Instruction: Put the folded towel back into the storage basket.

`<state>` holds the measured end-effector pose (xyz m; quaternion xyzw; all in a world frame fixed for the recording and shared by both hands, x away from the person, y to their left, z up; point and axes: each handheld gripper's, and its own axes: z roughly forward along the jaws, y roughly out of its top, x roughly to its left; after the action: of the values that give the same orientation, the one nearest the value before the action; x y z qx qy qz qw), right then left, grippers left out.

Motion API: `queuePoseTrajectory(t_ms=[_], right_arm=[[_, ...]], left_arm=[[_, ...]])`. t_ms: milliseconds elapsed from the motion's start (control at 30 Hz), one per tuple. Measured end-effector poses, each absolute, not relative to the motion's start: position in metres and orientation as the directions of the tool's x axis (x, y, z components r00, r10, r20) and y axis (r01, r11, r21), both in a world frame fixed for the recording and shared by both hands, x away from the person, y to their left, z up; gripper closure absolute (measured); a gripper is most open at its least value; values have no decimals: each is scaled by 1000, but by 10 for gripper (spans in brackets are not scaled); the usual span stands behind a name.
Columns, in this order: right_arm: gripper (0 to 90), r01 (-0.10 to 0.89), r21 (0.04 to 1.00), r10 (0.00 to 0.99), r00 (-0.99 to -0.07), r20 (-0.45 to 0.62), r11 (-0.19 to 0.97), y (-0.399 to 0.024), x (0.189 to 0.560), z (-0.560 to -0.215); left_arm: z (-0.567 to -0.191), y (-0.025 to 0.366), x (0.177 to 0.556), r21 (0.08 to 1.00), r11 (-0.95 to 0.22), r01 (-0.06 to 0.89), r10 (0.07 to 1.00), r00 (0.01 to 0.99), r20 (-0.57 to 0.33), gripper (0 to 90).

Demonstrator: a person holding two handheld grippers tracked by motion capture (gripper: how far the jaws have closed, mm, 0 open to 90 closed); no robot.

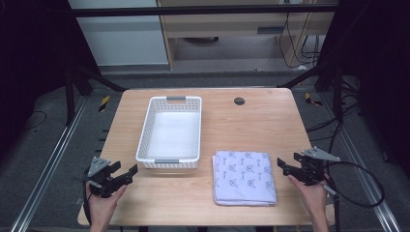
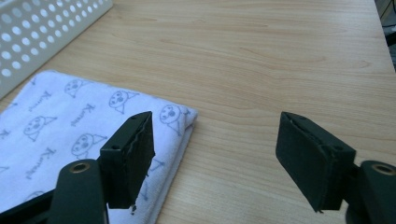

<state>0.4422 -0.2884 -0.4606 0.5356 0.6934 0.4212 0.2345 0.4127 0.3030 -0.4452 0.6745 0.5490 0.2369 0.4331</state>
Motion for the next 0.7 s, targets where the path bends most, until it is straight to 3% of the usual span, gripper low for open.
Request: queuePoseTrajectory(t_ms=[700], right_arm=[[251, 510, 855, 930, -352, 107, 94, -281, 447, -426]], left_arm=[[-418, 252, 417, 870, -129, 476, 903, 418, -94, 287]])
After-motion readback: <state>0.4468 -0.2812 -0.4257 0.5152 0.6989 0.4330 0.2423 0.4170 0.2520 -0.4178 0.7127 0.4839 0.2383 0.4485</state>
